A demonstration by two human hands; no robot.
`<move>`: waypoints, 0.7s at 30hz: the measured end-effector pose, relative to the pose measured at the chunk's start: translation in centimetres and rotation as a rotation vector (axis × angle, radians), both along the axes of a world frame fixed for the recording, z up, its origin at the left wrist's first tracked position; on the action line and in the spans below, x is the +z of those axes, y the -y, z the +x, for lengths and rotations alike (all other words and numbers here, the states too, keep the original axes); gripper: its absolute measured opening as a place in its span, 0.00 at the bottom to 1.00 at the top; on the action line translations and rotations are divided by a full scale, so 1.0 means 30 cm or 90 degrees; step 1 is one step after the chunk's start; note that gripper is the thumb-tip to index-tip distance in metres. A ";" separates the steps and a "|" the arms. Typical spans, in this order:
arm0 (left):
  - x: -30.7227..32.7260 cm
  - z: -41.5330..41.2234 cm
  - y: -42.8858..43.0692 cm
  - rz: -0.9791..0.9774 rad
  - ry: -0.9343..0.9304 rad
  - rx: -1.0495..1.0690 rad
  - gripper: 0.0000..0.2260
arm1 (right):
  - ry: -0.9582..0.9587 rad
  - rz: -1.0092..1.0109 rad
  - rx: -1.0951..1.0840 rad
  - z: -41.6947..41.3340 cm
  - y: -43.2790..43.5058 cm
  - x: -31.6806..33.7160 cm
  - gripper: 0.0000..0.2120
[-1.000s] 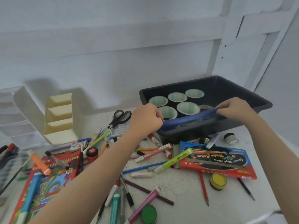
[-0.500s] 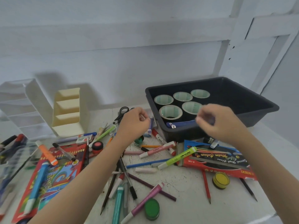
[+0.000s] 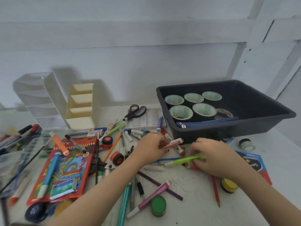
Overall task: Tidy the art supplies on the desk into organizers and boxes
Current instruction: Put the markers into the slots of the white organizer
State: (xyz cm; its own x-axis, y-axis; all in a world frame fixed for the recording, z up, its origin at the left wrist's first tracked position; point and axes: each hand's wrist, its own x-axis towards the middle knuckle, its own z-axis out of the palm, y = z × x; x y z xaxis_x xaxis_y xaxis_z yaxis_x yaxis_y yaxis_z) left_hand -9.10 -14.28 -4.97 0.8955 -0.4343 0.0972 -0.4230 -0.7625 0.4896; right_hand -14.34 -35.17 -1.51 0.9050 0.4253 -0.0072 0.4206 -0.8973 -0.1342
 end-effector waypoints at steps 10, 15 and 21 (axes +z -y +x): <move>0.141 -0.068 -0.331 -0.374 -0.042 0.194 0.06 | -0.042 0.276 0.033 0.004 -0.154 0.136 0.10; 0.206 -0.124 -0.580 -0.501 -0.001 0.313 0.09 | -0.072 0.448 0.050 0.072 -0.368 0.179 0.09; 0.263 -0.167 -0.860 -0.544 0.013 0.356 0.18 | -0.066 0.480 0.142 0.128 -0.705 0.218 0.08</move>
State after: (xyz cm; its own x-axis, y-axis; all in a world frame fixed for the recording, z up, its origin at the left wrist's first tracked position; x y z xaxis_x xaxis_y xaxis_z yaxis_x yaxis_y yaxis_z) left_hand -14.11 11.51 2.93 0.9434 0.2677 0.1958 -0.1277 -0.2518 0.9593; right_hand -10.51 -14.02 5.03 0.8081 0.5207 0.2753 0.5318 -0.4441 -0.7211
